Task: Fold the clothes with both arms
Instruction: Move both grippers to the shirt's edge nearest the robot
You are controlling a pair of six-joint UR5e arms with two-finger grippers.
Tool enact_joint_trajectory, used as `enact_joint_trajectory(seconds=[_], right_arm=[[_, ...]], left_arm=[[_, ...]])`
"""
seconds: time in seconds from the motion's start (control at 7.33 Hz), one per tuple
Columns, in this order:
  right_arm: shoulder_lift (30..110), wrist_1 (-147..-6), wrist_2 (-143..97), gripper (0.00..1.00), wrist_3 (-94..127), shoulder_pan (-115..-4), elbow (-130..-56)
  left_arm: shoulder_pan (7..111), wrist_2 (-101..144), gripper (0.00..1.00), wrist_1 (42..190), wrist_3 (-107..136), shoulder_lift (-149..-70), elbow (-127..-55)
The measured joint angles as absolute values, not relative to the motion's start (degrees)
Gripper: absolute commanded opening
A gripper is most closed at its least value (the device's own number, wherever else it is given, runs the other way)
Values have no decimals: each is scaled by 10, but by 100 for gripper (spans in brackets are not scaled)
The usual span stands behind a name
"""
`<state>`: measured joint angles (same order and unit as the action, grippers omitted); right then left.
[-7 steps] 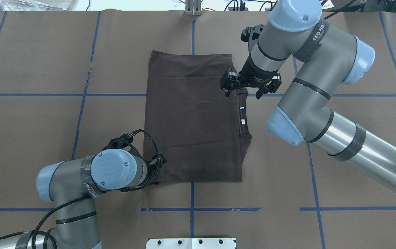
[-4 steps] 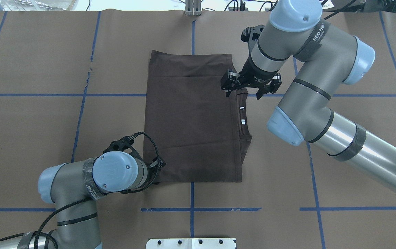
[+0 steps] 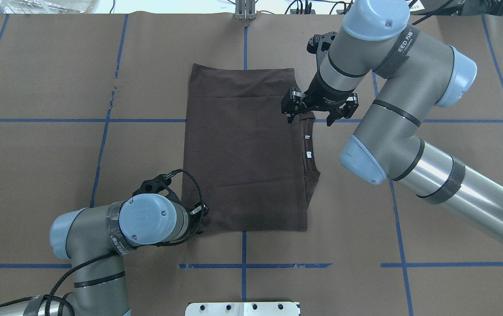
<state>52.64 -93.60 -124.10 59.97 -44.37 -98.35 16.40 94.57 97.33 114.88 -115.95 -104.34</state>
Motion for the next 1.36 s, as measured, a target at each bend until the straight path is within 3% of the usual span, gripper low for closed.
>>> enact_joint_trajectory(seconds=[0.41,0.55,1.36], right_arm=[[528,-936,-1241,100,599,-444,-984],[529,-936,-1241,100,599,-444,-984],[548,-935,-1238,100,648,-432,-1007]], left_arm=[[164,946,9,973,1147,-1160,-1044],[163,945,0,973,1146,-1160,-1045],[166,948,0,947,1067,-1154,-1090]])
